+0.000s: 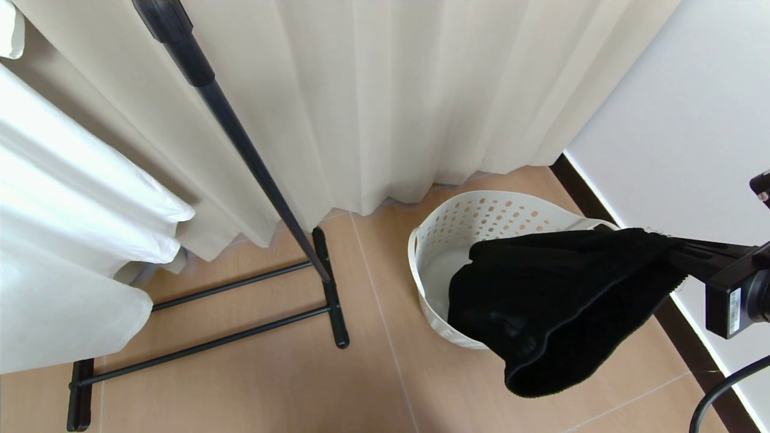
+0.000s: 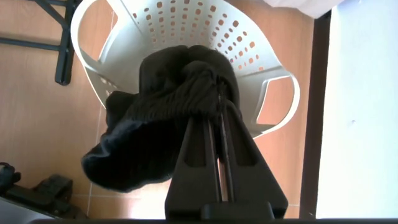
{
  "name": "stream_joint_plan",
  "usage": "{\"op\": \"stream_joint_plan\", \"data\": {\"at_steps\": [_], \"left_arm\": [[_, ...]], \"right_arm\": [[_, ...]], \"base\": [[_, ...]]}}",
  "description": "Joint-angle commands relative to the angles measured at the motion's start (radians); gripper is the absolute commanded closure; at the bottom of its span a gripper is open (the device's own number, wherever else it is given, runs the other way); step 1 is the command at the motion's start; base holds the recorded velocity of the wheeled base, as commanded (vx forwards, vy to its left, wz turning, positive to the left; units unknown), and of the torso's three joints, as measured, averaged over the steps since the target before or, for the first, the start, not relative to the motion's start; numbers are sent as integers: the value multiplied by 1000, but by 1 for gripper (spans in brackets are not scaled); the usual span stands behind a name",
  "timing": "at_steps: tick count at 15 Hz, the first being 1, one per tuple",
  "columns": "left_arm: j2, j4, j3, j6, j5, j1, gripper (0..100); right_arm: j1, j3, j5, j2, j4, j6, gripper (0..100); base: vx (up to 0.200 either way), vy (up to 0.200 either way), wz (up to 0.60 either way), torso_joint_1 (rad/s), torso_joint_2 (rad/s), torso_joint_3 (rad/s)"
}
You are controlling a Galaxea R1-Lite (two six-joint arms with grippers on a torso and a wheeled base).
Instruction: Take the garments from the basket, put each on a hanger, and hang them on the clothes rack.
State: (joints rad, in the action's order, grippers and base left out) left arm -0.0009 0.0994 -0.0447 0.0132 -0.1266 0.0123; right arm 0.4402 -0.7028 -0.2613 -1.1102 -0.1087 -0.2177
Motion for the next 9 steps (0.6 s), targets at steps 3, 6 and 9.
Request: {"op": "stream_joint_plan", "data": {"at_steps": [3,6,9], "left_arm": [[1,0,0,-1,-4,0,0],[1,0,0,-1,-4,0,0],[1,-1,0,-1,-4,0,0]], "right_arm": [[2,5,2,30,-2,0,100],[0,5,2,23,-2,0,100],[0,6,4,23,-2,0,100]], "base": [[0,0,0,0,0,0],[0,0,0,2,3,85],[0,0,0,17,-206,-1]]}}
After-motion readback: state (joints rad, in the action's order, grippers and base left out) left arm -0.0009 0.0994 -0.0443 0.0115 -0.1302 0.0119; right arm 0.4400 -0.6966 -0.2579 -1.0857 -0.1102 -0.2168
